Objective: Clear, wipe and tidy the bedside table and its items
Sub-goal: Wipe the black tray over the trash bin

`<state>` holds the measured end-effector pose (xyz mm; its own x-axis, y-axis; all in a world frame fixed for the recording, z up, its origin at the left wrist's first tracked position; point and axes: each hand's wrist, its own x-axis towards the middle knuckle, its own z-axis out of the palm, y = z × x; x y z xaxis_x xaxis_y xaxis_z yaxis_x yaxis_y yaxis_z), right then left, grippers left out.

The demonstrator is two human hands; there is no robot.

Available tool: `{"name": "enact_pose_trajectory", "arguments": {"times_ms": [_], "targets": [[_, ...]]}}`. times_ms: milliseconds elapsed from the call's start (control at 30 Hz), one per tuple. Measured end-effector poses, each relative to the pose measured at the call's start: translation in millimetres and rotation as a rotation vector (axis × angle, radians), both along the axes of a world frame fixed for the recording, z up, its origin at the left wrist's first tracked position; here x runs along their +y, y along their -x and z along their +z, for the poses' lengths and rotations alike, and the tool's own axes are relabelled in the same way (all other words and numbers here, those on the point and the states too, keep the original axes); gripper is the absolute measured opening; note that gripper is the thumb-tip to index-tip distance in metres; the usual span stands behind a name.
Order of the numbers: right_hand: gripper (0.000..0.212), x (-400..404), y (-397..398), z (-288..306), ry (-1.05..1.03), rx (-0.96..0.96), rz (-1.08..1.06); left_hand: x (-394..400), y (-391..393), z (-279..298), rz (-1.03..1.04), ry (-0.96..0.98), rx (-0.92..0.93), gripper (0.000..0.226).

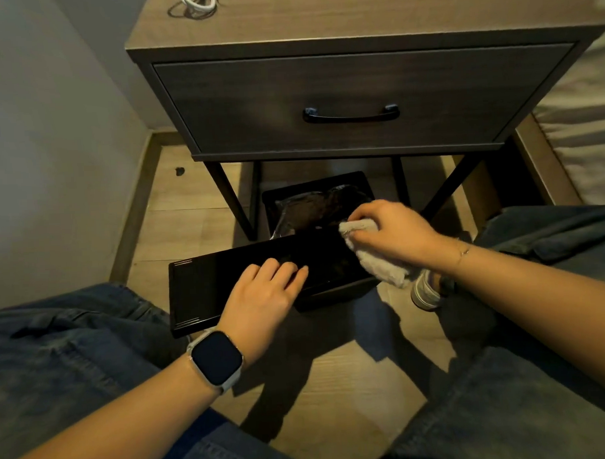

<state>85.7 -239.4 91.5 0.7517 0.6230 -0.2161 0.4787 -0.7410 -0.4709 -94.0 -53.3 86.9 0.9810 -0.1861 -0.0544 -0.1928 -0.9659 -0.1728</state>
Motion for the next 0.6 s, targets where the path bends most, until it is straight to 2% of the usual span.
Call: {"name": "enact_pose_trajectory", "arguments": {"times_ms": [100, 200, 267, 400, 467, 600], "targets": [[0.056, 7, 25, -5, 0.015, -0.088, 0.269, 3, -2, -6, 0.058, 0.004, 0.019, 0.091], [0.092, 8, 31, -14, 0.232, -0.279, 0.48, 11, -5, -13, 0.163, 0.007, 0.061, 0.091], [0.101, 9, 35, -23, 0.382, -0.387, 0.581, 15, -7, -14, 0.213, -0.004, 0.071, 0.087], [0.073, 16, 46, -38, 0.416, -0.406, 0.558, 17, -7, -9, 0.255, -0.036, 0.08, 0.081], [0.056, 17, 47, -40, 0.408, -0.391, 0.622, 20, -5, -11, 0.239, -0.033, 0.079, 0.078], [0.049, 14, 44, -44, 0.367, -0.343, 0.645, 25, -5, -15, 0.158, -0.139, 0.173, 0.074]]}}
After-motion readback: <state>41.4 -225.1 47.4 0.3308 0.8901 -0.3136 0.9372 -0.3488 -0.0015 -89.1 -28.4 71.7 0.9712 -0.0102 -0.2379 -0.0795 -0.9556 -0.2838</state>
